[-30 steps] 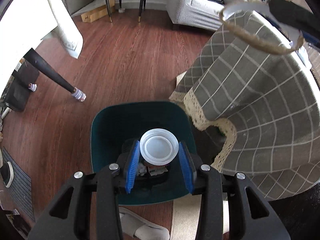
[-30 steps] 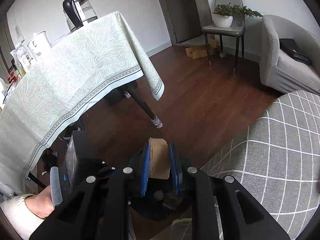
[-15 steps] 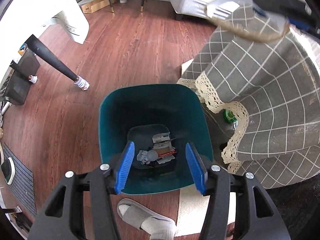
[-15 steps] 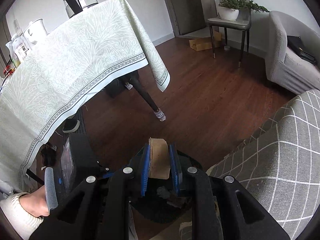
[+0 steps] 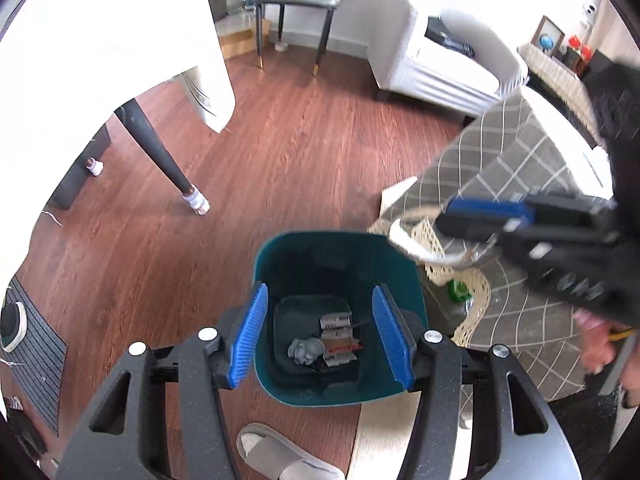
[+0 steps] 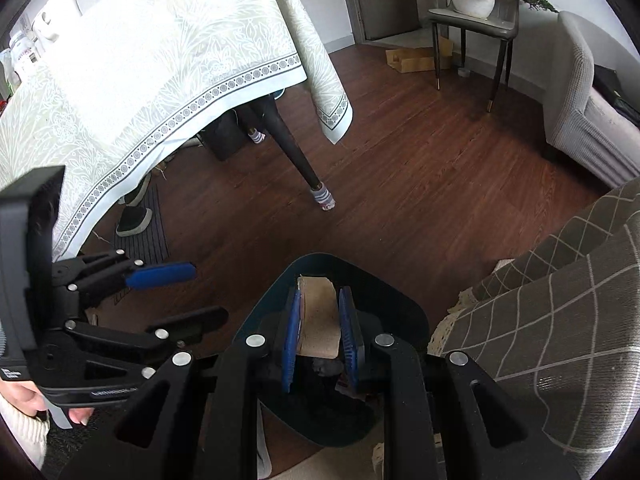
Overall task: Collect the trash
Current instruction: 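Carry cup and cardboard over the green bin and open both grippers, then move both tools back over the table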
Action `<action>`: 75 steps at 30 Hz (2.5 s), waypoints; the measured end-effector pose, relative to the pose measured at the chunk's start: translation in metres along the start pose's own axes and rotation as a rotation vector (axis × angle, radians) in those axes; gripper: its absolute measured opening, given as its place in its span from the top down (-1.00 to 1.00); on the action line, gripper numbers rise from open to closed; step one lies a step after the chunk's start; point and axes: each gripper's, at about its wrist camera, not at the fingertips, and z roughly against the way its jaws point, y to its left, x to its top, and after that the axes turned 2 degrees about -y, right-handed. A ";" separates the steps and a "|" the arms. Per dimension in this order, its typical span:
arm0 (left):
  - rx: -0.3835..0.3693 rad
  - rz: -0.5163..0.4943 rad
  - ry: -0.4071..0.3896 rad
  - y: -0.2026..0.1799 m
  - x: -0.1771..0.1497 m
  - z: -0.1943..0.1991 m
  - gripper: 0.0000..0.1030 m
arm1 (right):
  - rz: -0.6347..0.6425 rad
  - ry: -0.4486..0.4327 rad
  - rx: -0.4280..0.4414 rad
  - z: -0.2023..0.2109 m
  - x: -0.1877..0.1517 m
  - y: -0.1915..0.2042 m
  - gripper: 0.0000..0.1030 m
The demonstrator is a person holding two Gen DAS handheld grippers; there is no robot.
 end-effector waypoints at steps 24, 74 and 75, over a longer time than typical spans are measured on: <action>-0.073 0.087 -0.236 0.007 0.034 0.072 0.36 | 0.098 0.303 -0.104 -0.091 -0.072 0.011 -0.02; -0.217 -0.016 -0.357 -0.193 0.094 0.069 -0.33 | -0.170 -0.338 -0.259 0.238 -0.044 -0.175 -0.17; -0.219 -0.027 -0.350 -0.202 0.094 0.067 -0.34 | -0.183 -0.354 -0.267 0.246 -0.045 -0.185 -0.36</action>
